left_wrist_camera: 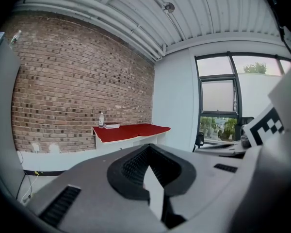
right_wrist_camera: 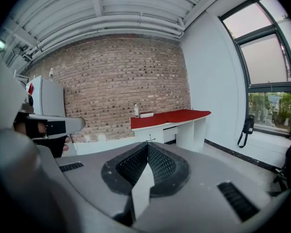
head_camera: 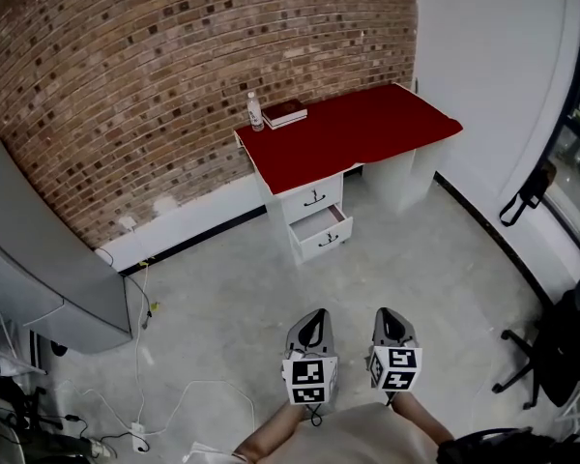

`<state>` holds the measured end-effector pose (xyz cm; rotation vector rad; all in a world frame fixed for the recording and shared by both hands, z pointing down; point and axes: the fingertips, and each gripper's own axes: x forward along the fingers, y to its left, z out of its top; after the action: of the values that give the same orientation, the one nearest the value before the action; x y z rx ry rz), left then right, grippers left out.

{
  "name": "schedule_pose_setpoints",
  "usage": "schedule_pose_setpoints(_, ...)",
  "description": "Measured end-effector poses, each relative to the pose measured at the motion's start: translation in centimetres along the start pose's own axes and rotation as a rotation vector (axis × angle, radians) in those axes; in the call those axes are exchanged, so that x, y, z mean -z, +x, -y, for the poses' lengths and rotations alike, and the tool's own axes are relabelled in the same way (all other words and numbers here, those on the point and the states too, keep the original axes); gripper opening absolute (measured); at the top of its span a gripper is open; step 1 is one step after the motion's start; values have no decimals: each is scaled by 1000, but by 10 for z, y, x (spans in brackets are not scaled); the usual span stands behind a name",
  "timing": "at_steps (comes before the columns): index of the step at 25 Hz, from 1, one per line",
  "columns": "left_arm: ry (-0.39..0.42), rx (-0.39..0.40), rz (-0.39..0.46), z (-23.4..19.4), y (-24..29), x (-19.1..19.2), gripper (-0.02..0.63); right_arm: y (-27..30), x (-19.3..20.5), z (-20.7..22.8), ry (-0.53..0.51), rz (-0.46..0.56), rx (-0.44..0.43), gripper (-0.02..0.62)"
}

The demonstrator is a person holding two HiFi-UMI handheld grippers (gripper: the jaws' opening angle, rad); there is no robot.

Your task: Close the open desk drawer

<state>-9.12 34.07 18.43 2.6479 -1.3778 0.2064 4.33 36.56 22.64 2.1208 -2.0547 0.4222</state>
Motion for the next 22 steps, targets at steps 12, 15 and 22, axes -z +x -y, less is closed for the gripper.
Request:
schedule_pose_setpoints(12,-12,16,21,-37,83,-24,8,98,-32,8,-17,-20,-15,-2)
schedule_pose_setpoints(15,-26,7,15,-52,102,-24,8,122,-39,6,-30,-29,-19,-2)
schedule_pose_setpoints(22,-43,3,7,-86,154,-32,8,180,-58,5,-45,-34,-27,-2)
